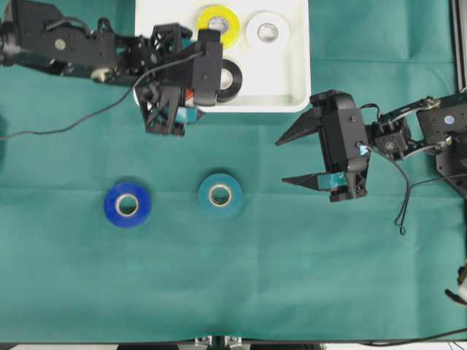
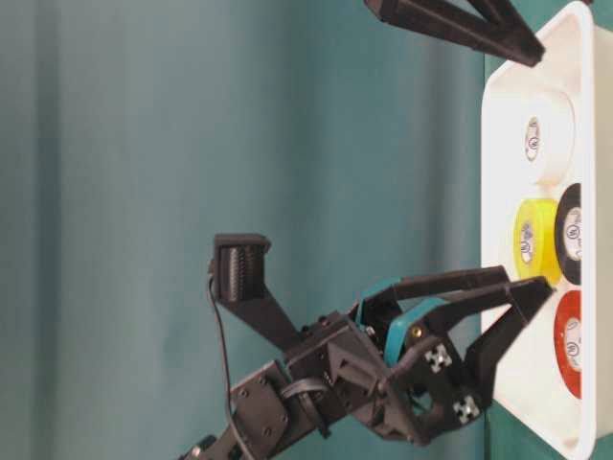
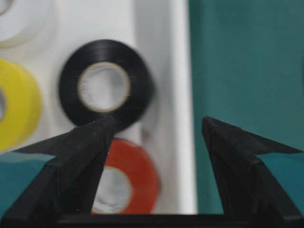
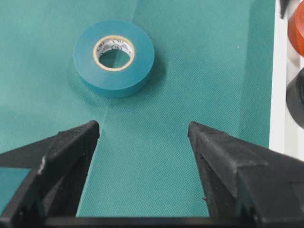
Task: Put the tape alternately from left to right into the white case.
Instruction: 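Withdraw the left gripper and move it over the blue tape roll, then move the right gripper down onto the teal tape roll and grasp it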
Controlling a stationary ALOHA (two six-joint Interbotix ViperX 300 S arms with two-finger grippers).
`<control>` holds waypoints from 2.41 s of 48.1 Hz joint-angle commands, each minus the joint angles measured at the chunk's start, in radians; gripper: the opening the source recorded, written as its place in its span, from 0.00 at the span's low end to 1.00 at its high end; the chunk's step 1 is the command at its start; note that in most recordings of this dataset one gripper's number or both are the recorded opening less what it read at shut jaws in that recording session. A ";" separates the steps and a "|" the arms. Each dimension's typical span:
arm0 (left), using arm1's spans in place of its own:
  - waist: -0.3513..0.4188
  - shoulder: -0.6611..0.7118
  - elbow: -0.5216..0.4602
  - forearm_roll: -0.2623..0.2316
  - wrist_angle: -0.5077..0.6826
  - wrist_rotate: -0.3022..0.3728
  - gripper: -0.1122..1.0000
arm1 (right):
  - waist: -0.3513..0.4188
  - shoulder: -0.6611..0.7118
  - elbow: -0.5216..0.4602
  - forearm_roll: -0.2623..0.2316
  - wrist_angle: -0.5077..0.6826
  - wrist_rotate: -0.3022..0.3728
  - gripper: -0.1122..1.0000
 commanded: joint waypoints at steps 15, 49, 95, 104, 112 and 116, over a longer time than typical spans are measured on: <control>-0.115 -0.095 0.061 -0.003 -0.003 -0.118 0.95 | 0.003 -0.006 -0.025 -0.002 -0.009 0.000 0.82; -0.199 -0.195 0.199 -0.003 -0.003 -0.305 0.95 | 0.002 -0.006 -0.028 0.000 -0.009 0.005 0.82; -0.199 -0.195 0.199 -0.002 -0.005 -0.305 0.94 | 0.040 0.141 -0.192 0.003 0.029 0.014 0.82; -0.199 -0.195 0.202 -0.003 -0.003 -0.307 0.94 | 0.040 0.202 -0.253 0.003 0.092 0.015 0.82; -0.199 -0.196 0.206 -0.003 -0.002 -0.307 0.94 | 0.040 0.261 -0.293 0.003 0.103 0.017 0.82; -0.199 -0.195 0.207 -0.003 -0.003 -0.307 0.94 | 0.040 0.299 -0.316 0.005 0.106 0.021 0.82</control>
